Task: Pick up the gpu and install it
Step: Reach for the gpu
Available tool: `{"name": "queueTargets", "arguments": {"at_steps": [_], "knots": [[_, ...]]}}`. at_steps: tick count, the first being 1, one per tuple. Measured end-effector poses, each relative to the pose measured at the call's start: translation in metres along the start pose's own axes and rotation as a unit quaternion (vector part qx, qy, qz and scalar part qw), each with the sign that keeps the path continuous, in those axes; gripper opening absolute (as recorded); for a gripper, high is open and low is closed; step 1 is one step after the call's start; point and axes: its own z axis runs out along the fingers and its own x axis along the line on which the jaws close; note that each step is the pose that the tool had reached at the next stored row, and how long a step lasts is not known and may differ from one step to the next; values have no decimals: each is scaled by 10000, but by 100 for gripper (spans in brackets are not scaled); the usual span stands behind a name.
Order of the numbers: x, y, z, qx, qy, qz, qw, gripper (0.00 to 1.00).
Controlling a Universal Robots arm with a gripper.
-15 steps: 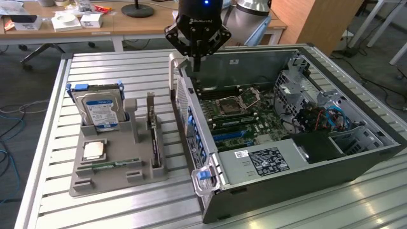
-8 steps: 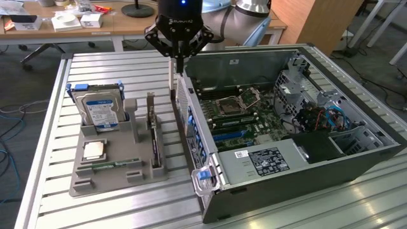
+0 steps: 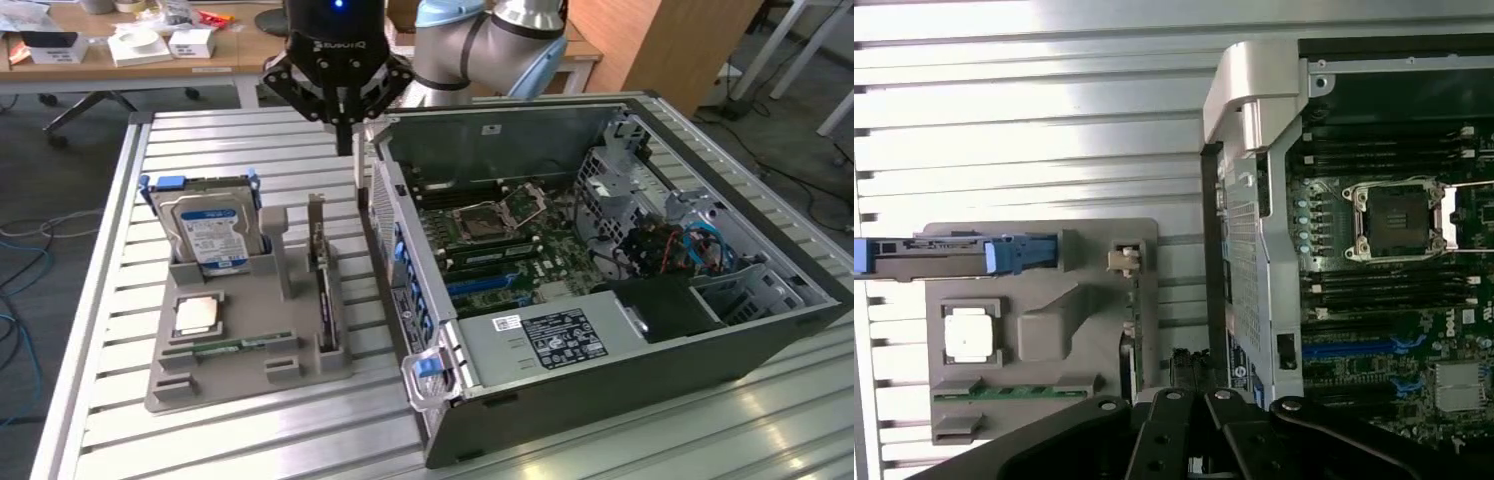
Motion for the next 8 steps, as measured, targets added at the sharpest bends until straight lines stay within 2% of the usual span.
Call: {"name": "queueTargets", "arguments": {"at_steps": [8], "knots": [[279, -12, -4, 1, -1, 28, 10000, 10]]}}
